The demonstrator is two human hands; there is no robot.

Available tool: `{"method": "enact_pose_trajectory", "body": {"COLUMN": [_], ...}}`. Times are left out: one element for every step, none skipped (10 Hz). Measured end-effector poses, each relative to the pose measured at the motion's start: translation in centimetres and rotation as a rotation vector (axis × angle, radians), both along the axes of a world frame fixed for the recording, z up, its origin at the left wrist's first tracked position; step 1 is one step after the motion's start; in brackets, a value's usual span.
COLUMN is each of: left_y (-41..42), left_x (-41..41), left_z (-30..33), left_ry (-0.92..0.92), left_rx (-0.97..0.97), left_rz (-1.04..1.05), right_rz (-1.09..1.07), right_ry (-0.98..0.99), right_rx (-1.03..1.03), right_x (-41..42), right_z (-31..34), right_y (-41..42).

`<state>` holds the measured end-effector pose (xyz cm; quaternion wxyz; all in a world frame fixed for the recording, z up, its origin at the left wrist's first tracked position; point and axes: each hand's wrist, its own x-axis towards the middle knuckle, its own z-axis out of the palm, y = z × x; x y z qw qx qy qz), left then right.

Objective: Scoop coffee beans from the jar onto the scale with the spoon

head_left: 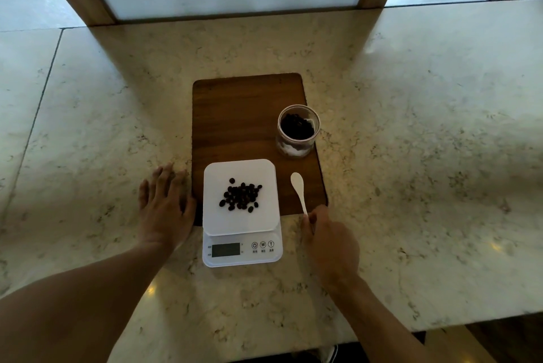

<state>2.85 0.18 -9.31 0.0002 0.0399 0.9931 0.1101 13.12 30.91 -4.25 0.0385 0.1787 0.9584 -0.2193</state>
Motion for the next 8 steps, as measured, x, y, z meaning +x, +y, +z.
{"method": "enact_pose_trajectory", "body": {"left_y": [0.1,0.3,0.4,0.3,0.2,0.6,0.7,0.3], "left_x": [0.0,0.1,0.0,0.2,0.0,0.2,0.4,-0.8], "left_z": [0.2,0.4,0.7,0.5,0.4,0.9,1.9,3.0], "left_ry": [-0.006,-0.003,-0.005,-0.004,-0.021,-0.052,-0.077,-0.211], "left_rx": [-0.006,0.001,0.013,0.010,0.007,0.014,0.068,0.081], "left_rz": [0.004,0.012,0.008,0.008,0.019,0.022,0.016,0.037], "right_rz": [0.030,0.040,0.068,0.079,0.074,0.067,0.090,0.097], "right_ry": [-0.048,-0.053,-0.071,-0.065,-0.050,-0.028,-0.017,-0.027], "right_rx": [0.033,0.025,0.021,0.029,0.038,0.046,0.027,0.017], "right_x": [-0.1,-0.5,-0.9,-1.0,-1.6,-2.5,-3.2,-4.3], "right_z": [0.1,0.3,0.7,0.8,0.8,0.9,1.7,3.1], "right_y": [0.2,0.4,0.7,0.9,1.1,1.3,1.0,0.7]}}
